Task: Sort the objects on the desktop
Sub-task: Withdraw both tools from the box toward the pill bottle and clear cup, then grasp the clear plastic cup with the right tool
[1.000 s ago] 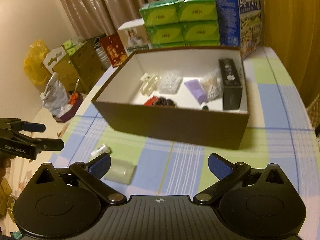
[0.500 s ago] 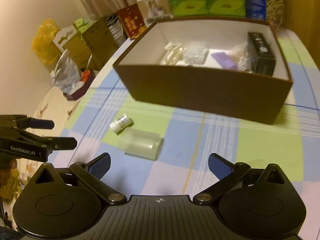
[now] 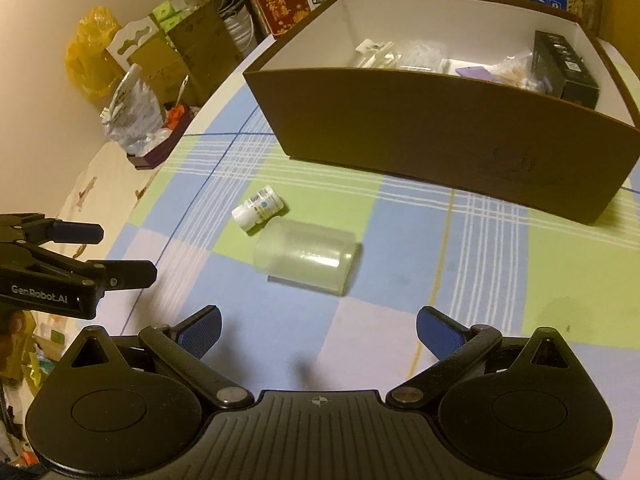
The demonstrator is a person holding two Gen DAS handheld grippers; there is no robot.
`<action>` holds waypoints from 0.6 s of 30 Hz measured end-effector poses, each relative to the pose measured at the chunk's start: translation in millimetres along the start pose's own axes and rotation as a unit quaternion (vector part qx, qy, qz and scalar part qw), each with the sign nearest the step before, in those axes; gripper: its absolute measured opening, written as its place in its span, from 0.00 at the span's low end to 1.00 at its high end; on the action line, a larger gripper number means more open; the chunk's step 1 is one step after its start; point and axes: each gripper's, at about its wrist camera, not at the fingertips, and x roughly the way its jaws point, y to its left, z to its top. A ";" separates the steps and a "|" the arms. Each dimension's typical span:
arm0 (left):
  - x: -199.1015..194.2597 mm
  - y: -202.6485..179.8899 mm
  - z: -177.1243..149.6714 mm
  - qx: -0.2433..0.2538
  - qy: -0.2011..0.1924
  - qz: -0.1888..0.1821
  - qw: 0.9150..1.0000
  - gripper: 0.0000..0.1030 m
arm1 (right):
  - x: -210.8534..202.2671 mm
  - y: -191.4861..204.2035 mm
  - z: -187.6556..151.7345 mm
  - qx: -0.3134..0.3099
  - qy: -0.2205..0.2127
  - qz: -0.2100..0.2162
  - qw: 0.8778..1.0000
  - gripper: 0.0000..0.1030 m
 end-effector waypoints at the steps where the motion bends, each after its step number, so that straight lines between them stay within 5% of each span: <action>1: 1.0 0.7 -0.1 -0.001 0.000 0.001 1.000 0.96 | 3.0 1.8 0.4 -0.001 0.001 -0.001 1.000 0.98; 18: 38.3 17.3 4.0 0.009 -0.007 0.041 0.999 0.95 | 57.4 37.6 13.0 -0.039 -0.011 -0.026 0.999 0.98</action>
